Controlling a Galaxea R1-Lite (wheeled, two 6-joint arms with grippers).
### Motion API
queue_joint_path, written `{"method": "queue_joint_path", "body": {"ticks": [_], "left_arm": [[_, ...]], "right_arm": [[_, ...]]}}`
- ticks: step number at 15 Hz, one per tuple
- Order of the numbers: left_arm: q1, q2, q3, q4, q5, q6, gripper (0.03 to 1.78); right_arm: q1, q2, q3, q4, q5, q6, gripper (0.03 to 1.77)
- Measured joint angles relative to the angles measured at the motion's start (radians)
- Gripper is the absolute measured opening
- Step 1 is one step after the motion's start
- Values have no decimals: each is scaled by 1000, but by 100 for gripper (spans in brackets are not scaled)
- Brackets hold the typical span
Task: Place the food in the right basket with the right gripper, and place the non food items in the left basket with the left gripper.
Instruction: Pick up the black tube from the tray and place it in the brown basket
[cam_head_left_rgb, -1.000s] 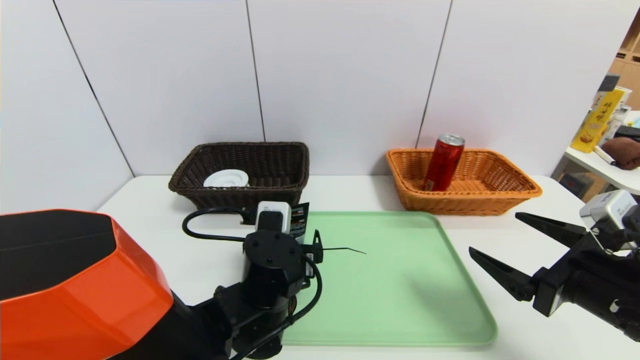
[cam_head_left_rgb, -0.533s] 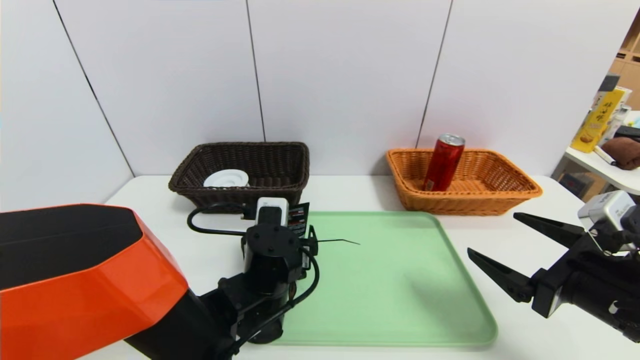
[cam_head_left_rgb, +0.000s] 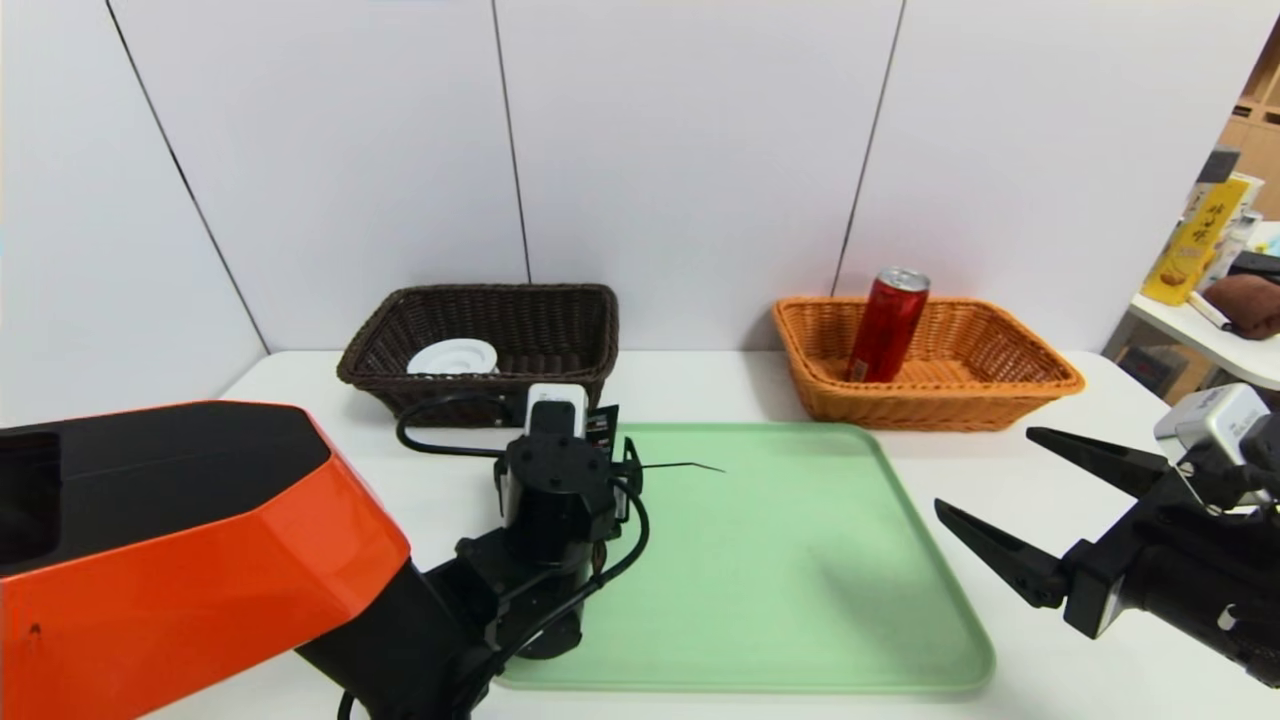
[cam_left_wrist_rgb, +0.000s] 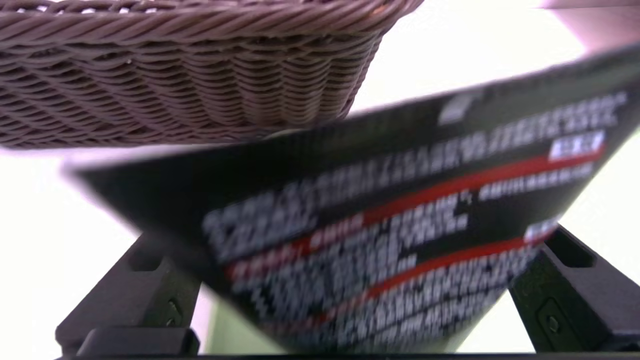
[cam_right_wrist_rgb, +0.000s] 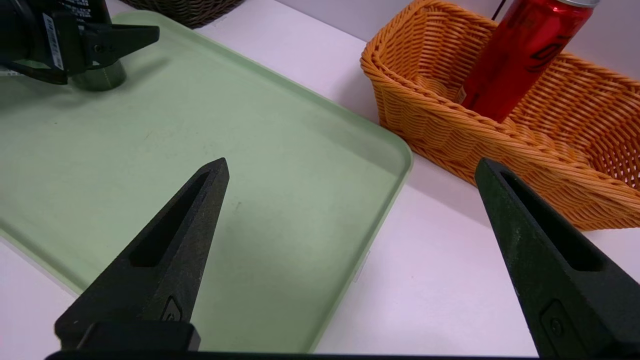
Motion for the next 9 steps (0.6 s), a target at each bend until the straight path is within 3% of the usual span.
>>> {"method": "queue_joint_path", "body": {"ticks": [9], "left_arm": [[3,42,-39,1,-1,18,169]], "right_arm": [[5,0,2,0,0,0,169]]}}
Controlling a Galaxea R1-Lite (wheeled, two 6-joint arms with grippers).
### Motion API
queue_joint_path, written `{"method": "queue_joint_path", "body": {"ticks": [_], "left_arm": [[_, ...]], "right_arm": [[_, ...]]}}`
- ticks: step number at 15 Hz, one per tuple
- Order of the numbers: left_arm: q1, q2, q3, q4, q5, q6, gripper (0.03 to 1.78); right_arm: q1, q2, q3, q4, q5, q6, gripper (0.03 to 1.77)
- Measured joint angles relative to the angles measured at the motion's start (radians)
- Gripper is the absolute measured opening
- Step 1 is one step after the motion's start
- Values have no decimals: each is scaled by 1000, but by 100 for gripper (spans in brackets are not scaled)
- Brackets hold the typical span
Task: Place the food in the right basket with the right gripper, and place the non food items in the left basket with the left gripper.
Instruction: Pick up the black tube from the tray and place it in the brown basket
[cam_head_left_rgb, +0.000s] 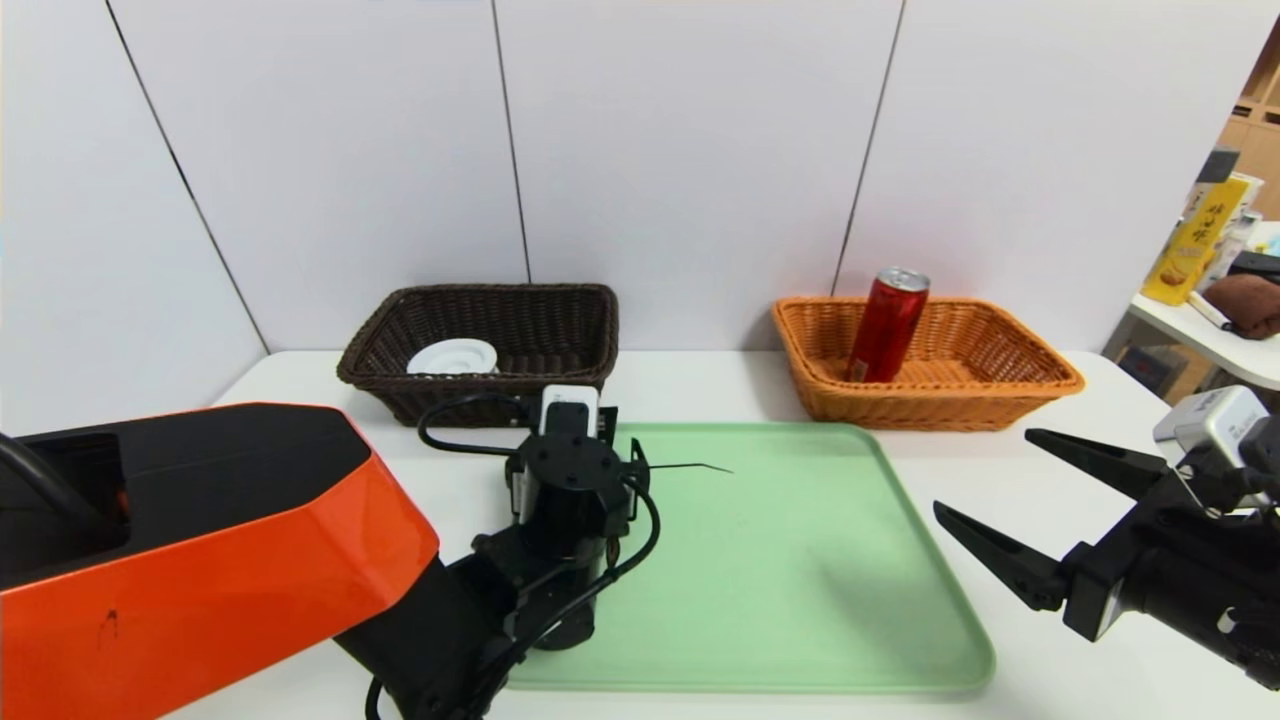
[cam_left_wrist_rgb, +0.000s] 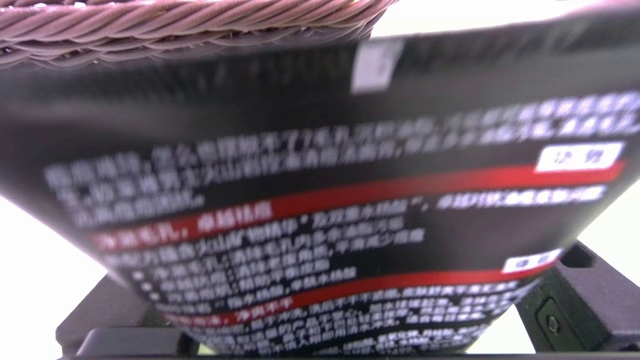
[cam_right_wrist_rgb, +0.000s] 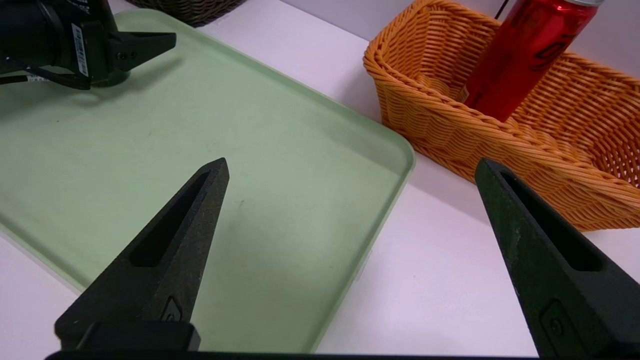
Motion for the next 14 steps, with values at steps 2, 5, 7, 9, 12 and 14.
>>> {"method": "queue_joint_path", "body": {"ticks": [2,5,7,9,12,14], "left_arm": [[0,0,0,0,0,0,169],[0,-4,2,0,0,0,169],[-1,-7,2,-1,0,0,169],[-1,-10,2,0,0,-1,169],[-1,-12,9,-11,2,19,119],[-1,-12,14,-51,1,41,96]], "right_arm": [[2,0,-1,0,0,0,169],[15,1,-1,0,-21,0,169],[26,1,0,0,-31,0,169],[29,1,0,0,-32,0,169],[30,1,0,0,-32,1,169],[30,1,-1,0,-32,2,169]]}}
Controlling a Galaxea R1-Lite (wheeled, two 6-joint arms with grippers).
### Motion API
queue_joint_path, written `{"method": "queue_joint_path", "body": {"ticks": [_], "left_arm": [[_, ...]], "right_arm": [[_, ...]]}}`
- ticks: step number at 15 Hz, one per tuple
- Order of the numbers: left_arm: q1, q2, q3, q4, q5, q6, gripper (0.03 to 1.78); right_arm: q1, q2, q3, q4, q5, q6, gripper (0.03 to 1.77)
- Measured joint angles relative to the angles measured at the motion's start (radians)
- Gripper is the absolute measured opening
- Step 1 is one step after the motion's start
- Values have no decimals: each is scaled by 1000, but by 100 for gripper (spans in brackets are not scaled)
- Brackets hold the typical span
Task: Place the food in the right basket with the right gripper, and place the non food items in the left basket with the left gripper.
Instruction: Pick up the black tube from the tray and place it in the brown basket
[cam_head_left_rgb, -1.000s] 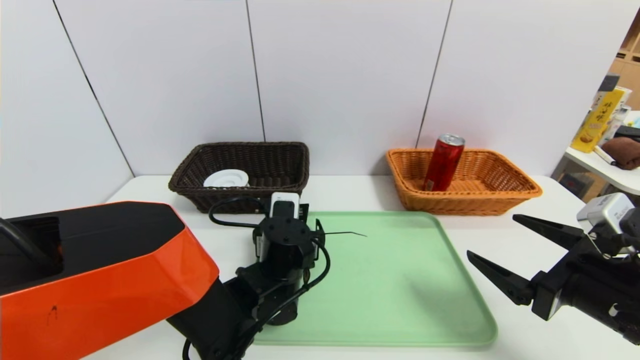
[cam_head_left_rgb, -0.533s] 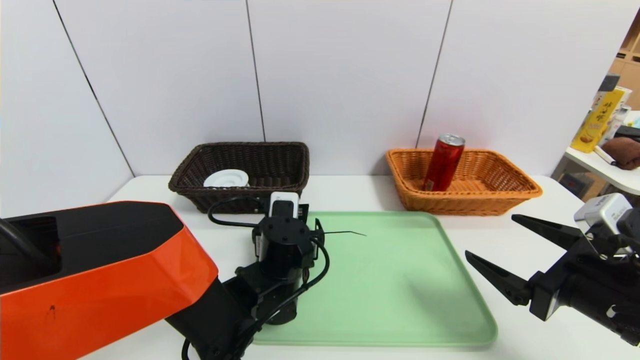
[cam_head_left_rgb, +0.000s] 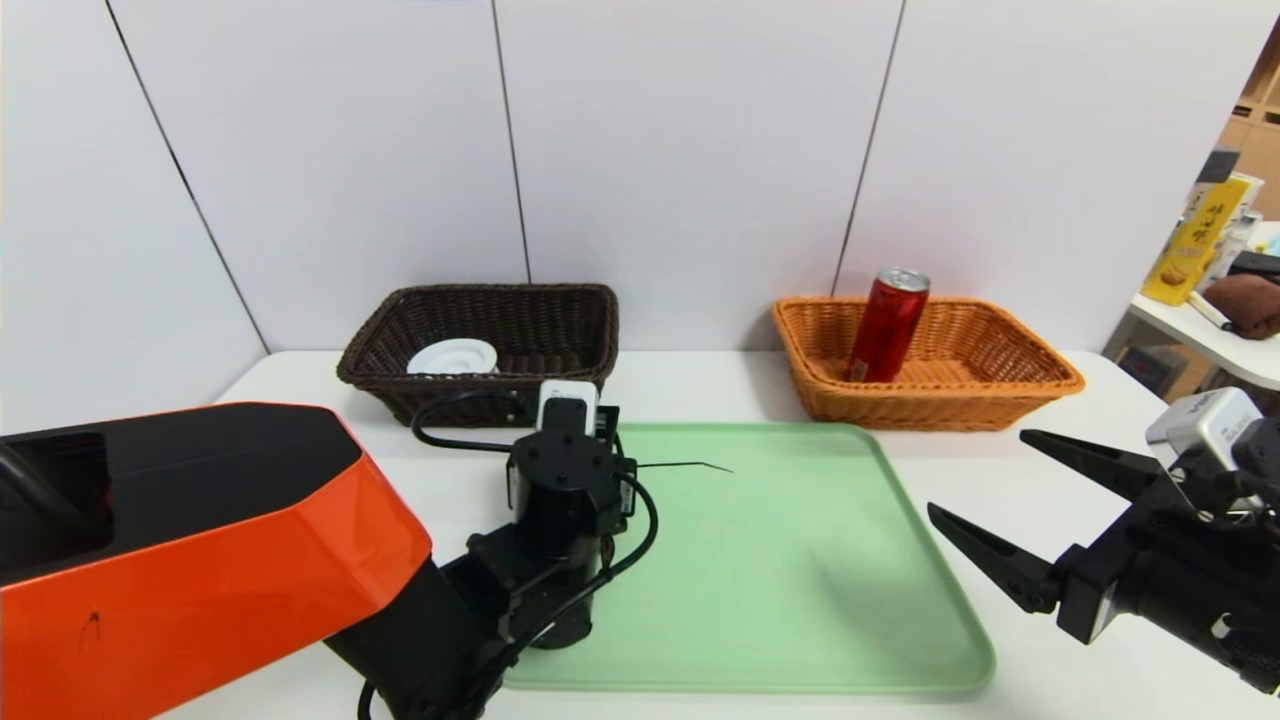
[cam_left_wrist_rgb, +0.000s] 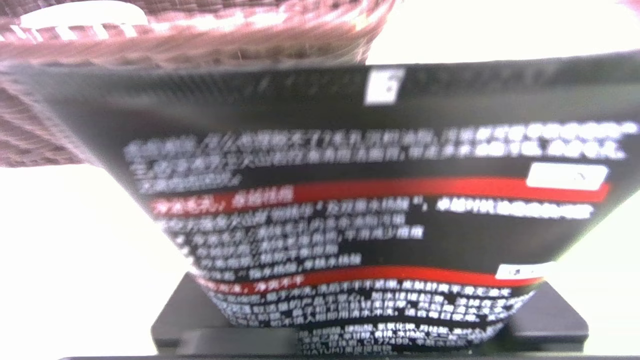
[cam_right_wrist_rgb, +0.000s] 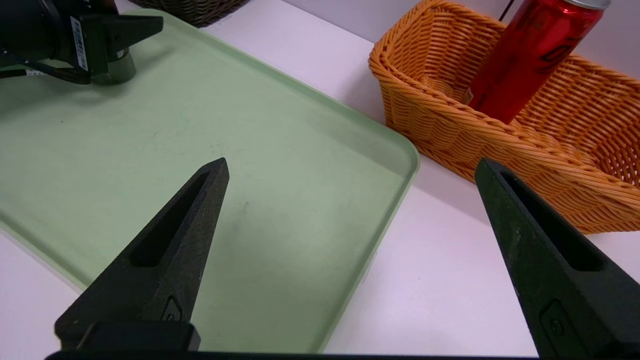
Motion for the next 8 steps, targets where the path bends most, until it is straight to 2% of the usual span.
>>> {"method": "queue_joint_path", "body": {"ticks": [3,8], "left_arm": [[1,0,4,-10,2,4,77],[-5,-15,5,-21,6,32,75]], "right_arm": [[0,0,0,0,1,1,169],[-1,0,-2,0,0,3,169]]}}
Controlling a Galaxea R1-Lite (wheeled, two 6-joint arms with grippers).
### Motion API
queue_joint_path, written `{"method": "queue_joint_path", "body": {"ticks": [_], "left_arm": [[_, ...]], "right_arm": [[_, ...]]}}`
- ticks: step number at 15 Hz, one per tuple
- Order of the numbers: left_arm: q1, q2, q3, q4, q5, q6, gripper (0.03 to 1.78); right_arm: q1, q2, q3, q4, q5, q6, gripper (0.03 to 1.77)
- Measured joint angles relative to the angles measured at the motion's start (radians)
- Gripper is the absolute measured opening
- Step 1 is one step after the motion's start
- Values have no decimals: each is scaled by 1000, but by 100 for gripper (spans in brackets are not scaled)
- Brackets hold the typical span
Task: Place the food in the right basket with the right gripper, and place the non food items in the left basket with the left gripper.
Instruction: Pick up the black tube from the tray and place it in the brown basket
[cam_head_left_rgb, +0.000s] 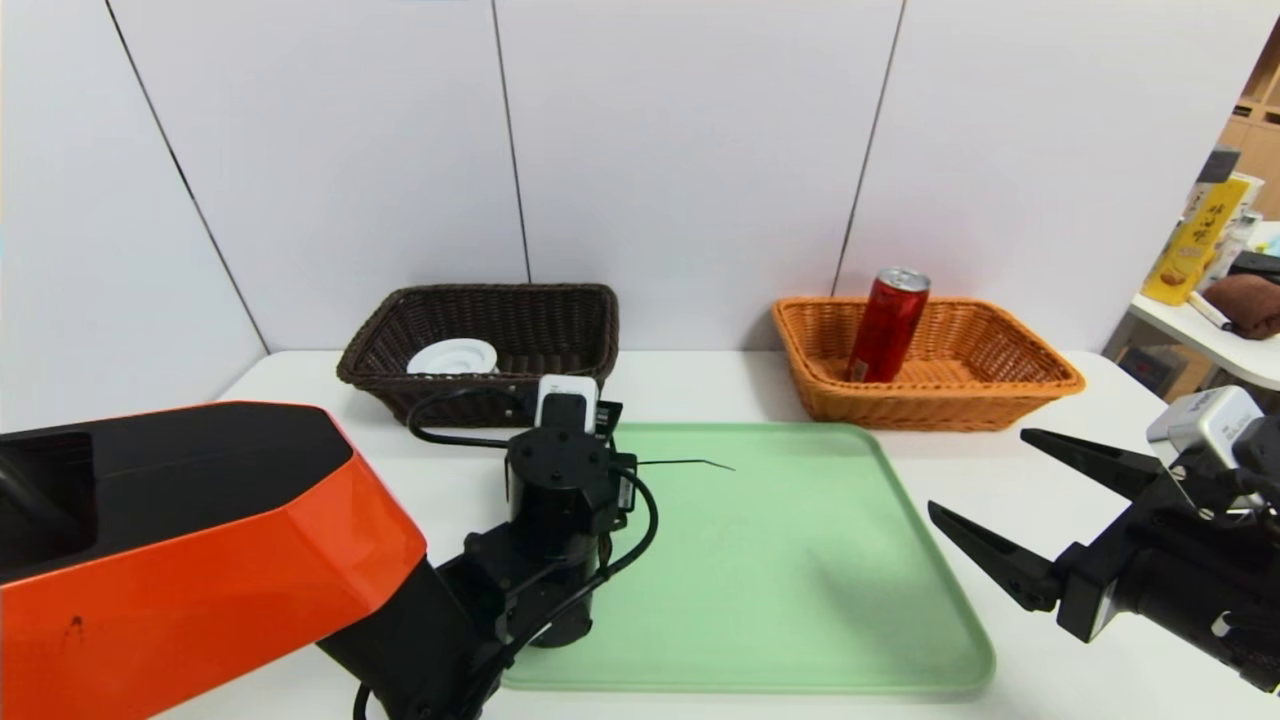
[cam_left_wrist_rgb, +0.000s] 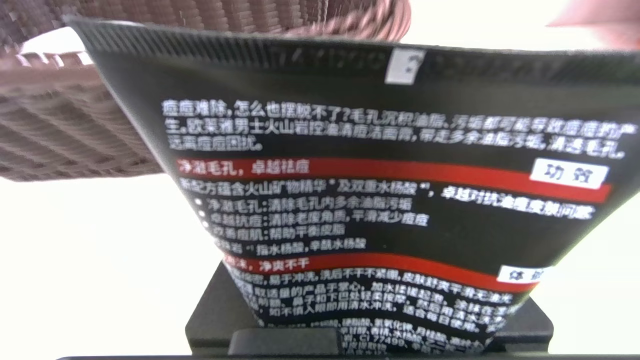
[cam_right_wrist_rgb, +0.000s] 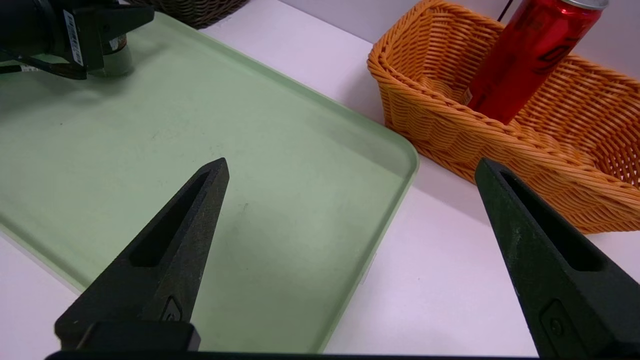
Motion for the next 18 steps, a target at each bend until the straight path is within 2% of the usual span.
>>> {"method": "queue_joint_path", "body": {"ticks": [5,12,15,18], "left_arm": [[-16,-98,6,-9,4,68,75],[-39,-280,5,-3,11,218,73],[-12,-322,-29,51,-3,225,73],[40,-351,-114,156,-37,221,73]], "right_arm": [[0,0,0,0,0,0,169],[1,3,-3,1,-1,-3,169],[1,5,-3,0,-1,-3,169],[1,5,-2,0,-3,-3,169]]}}
